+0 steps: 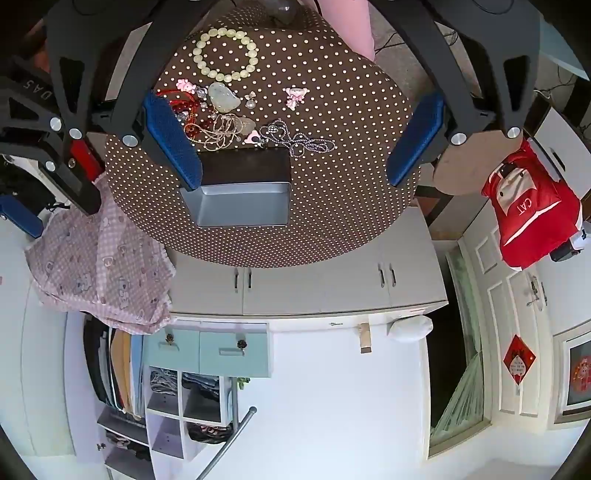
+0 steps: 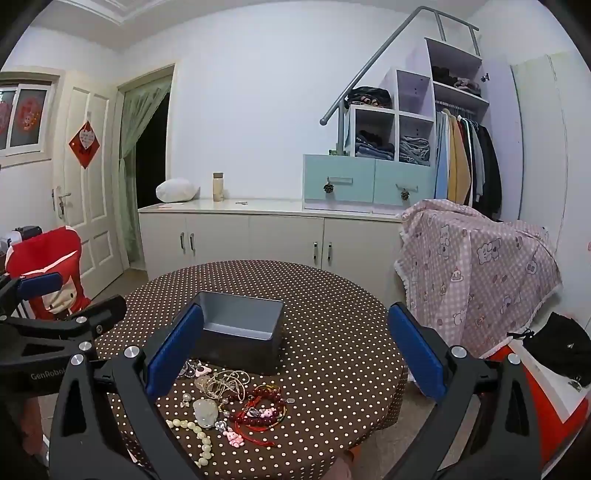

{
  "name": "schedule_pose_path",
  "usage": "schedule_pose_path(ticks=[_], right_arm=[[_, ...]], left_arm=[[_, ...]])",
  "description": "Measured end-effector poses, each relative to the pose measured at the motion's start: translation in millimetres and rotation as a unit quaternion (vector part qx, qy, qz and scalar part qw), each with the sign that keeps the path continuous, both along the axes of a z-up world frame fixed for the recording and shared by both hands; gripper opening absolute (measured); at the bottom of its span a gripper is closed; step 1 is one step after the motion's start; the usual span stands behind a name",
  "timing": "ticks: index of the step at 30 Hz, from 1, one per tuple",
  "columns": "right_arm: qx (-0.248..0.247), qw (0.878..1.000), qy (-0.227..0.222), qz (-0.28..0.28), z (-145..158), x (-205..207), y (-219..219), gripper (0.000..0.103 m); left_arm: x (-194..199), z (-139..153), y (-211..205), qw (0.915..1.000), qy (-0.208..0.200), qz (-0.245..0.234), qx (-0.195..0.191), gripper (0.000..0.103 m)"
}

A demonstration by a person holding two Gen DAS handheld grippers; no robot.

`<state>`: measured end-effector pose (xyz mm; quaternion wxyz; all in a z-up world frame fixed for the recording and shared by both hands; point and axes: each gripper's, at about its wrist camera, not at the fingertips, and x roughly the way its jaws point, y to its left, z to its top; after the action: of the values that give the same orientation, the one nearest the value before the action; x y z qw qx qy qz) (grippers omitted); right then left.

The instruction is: Organize jewelry

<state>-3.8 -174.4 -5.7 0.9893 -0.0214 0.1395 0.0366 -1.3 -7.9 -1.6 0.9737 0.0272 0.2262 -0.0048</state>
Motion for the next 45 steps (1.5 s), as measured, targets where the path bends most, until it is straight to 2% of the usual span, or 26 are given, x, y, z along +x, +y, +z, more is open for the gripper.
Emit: schedule_pose_path(ticks=[9,10,45], right_arm=[[0.007,1.000,-0.001,0.001,-9.4,-1.7,-4.5,0.096],[0.006,1.000,0.001,0.000,1.2,-2.6,1.0,0.096],[0.014,1.000,0.016,0.001,-4.8,3.9,-5.8,0.096]], left_arm=[[-1.9,2.4,3.5,1.0000,-0.001,0.002,0.002,0.098],[-1.8,2.7,4.7,1.0000,-0.001,0.002,0.001,0.098],[-0.1,-3.3,7.0,1.0000,0.006,0.003,0.004,0.098]])
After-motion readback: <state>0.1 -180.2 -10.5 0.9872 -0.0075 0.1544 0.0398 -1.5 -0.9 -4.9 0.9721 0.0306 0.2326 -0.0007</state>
